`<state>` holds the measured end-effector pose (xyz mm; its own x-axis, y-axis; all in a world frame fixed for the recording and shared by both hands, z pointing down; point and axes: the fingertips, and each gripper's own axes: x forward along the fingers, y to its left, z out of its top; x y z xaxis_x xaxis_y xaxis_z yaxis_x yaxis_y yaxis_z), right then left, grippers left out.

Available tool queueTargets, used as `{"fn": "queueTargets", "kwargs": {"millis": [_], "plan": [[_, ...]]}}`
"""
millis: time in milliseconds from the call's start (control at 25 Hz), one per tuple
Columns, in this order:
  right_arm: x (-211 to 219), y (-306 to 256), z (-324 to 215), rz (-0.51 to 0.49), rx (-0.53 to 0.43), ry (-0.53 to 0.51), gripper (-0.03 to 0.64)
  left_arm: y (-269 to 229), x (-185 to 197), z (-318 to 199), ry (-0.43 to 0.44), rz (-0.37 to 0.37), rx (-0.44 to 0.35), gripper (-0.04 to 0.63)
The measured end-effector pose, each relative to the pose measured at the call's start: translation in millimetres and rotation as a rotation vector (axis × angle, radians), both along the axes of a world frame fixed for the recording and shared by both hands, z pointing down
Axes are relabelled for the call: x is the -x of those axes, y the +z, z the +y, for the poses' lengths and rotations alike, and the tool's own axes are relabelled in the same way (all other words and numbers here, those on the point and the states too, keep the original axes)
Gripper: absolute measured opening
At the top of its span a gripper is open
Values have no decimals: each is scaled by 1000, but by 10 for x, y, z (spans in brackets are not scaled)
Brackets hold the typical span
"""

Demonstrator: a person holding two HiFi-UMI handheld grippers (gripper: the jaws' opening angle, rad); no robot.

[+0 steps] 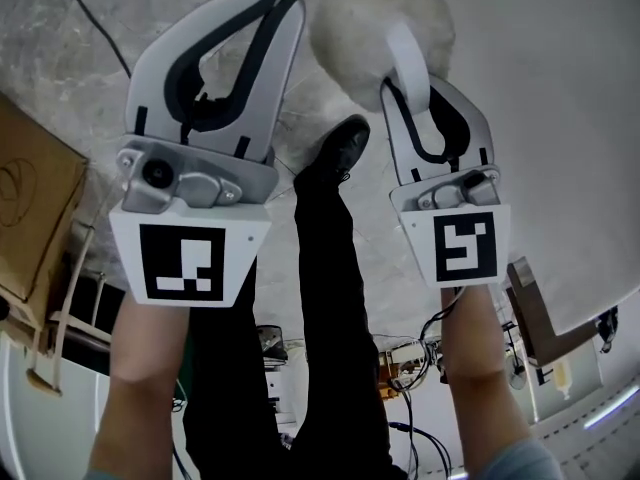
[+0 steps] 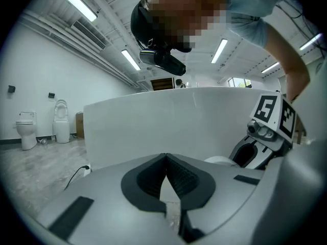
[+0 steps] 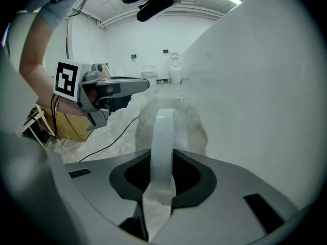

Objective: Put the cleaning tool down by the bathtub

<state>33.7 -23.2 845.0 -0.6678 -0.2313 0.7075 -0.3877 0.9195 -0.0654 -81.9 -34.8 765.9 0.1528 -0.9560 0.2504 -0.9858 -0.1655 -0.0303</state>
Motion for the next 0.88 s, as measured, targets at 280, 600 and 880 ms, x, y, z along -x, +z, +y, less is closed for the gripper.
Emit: {"fn": "queueTargets", "kwargs": {"millis": [280,600,880], "plan": [[-67,366,44,24,3,-3,100,266,-23,20,3,10,5,15],[-177,778,21,69,21,-18,100,502,-41,-3,21,7,23,15],[-171,1138,60,103,46,-25,100,715,-50,9,30,1,24,15]]}}
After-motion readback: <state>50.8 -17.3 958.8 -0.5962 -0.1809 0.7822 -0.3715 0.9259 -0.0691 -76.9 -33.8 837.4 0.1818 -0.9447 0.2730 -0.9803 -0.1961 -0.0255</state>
